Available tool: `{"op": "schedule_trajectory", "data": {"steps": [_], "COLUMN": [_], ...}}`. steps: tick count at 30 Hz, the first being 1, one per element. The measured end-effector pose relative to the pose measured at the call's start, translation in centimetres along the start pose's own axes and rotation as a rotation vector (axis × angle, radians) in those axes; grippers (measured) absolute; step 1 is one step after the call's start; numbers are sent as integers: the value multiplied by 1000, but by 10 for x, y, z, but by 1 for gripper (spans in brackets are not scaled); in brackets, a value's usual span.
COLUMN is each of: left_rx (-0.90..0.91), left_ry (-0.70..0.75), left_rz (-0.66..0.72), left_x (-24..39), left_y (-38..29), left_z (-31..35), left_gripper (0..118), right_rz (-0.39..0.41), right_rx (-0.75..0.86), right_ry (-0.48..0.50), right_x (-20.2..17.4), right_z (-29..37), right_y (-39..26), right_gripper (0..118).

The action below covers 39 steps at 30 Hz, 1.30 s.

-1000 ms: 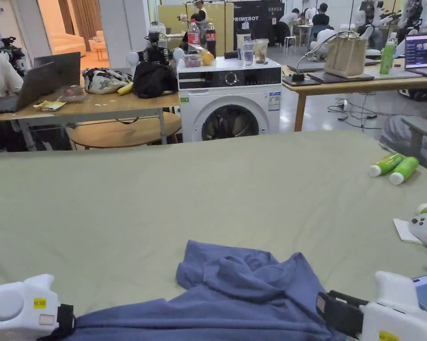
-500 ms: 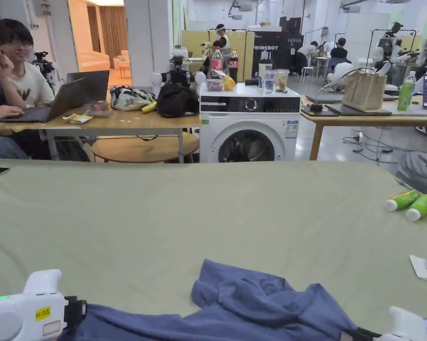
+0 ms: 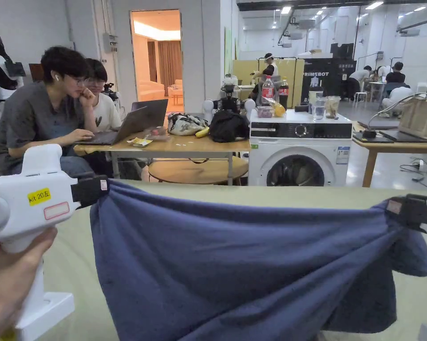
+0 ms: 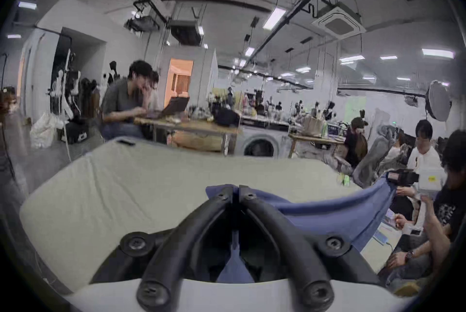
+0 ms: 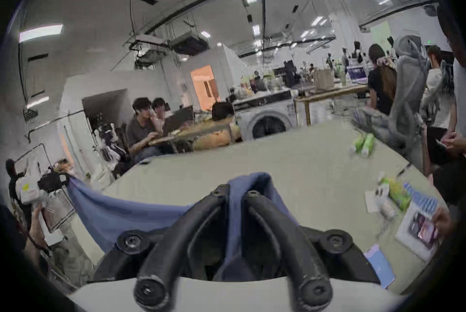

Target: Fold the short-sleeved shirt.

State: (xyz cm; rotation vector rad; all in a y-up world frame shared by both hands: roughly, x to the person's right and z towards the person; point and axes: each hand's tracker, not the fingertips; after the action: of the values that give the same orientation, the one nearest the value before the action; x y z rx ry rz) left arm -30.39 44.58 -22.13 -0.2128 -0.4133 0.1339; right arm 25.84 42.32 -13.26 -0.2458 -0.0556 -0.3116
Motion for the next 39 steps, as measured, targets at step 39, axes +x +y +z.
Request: {"op": "schedule_trajectory", "data": {"steps": [39], "left_rx": [-13], "left_ry": [111], "left_rz": [-17], "left_x": [-26], "left_y": [42], "left_z": [-167], "left_gripper": [0], "right_rz": [227], "right_rx": [-22], "right_ry": [-122], "right_x": [-28], "right_z": [-190], "right_y": [96], "right_gripper": [4]}}
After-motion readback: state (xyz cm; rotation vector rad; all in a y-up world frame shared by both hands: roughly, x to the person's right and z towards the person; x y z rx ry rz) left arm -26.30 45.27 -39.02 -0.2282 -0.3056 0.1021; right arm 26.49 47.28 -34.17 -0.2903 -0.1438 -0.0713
